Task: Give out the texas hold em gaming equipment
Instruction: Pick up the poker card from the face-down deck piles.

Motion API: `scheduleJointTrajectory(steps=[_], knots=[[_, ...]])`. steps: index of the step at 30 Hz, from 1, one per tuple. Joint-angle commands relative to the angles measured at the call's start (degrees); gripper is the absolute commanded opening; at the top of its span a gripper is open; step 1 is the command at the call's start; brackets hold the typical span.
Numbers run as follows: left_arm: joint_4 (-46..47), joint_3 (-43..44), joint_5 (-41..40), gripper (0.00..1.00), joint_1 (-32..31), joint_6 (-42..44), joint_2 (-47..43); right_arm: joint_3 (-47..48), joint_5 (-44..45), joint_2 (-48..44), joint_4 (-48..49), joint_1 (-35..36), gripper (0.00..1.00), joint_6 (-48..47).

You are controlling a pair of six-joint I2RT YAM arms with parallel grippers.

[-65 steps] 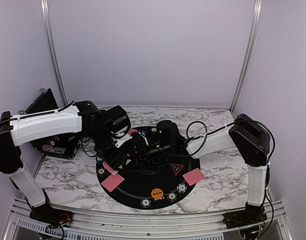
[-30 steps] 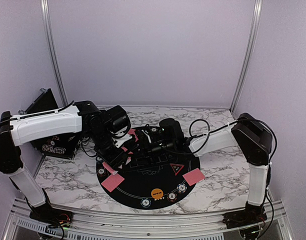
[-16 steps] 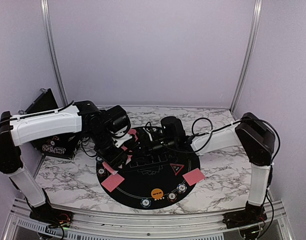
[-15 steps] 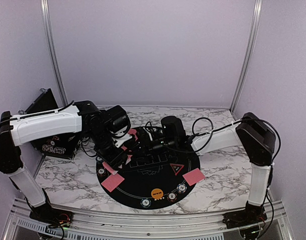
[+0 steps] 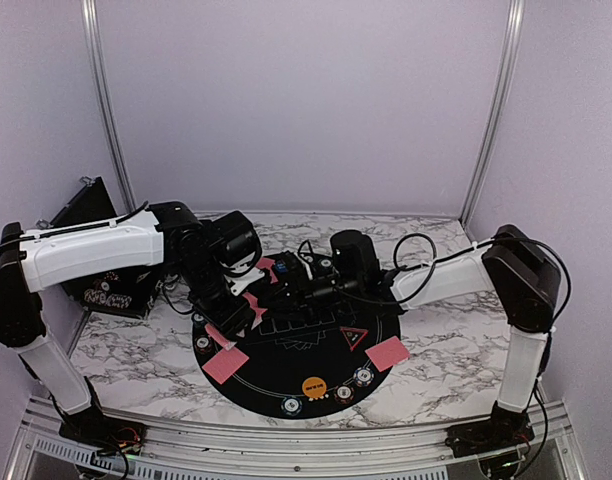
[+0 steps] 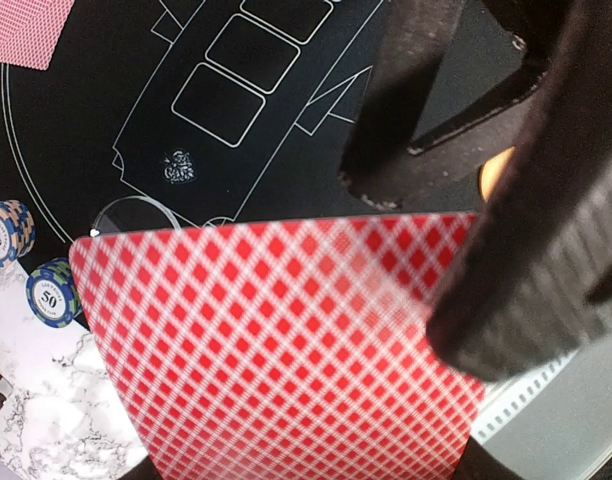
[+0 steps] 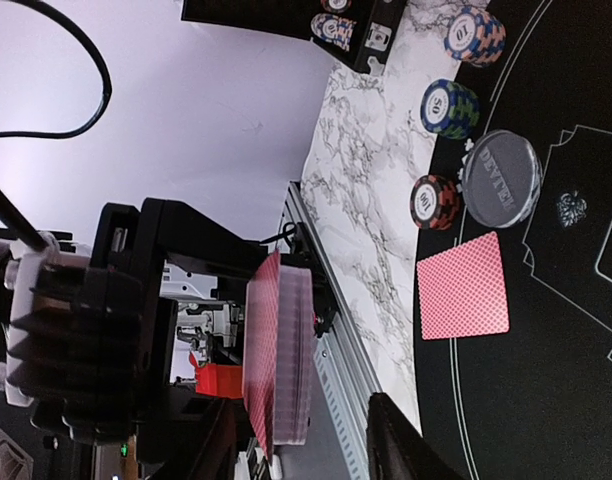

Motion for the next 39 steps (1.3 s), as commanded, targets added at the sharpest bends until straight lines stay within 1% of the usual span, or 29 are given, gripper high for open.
scheduleJointTrajectory(steps=[1, 14, 20, 25, 32, 35, 39], knots=[[-0.1, 0.6, -0.4, 0.58, -0.1, 0.6, -0.5, -0.7, -0.2, -3.0, 1.5, -0.2, 0.4, 0.6], [-0.1, 0.8, -0.6, 0.58, -0.2, 0.5, -0.2, -1.2, -0.8, -3.3, 3.9, 0.3, 0.21, 2.4], [-0.1, 0.9, -0.6, 0.58, -0.1, 0.6, -0.1, -1.4, -1.2, -2.9, 4.5, 0.7, 0.14, 2.8], [-0.1, 0.9, -0.6, 0.58, -0.2, 0.7, 0.0, -1.9, -1.4, -2.6, 5.9, 0.7, 0.11, 3.8], [-0.1, 0.8, -0.5, 0.58, -0.1, 0.7, -0.1, -2.6, -1.9, -2.5, 7.7, 0.5, 0.0, 5.4], [-0.1, 0.6, -0.5, 0.58, -0.1, 0.7, -0.2, -3.5, -1.7, -2.8, 8.8, 0.0, 0.0, 6.2], [-0.1, 0.5, -0.6, 0.58, -0.1, 0.6, -0.2, -5.3, -2.6, -3.1, 13.5, -0.9, 0.0, 9.2]])
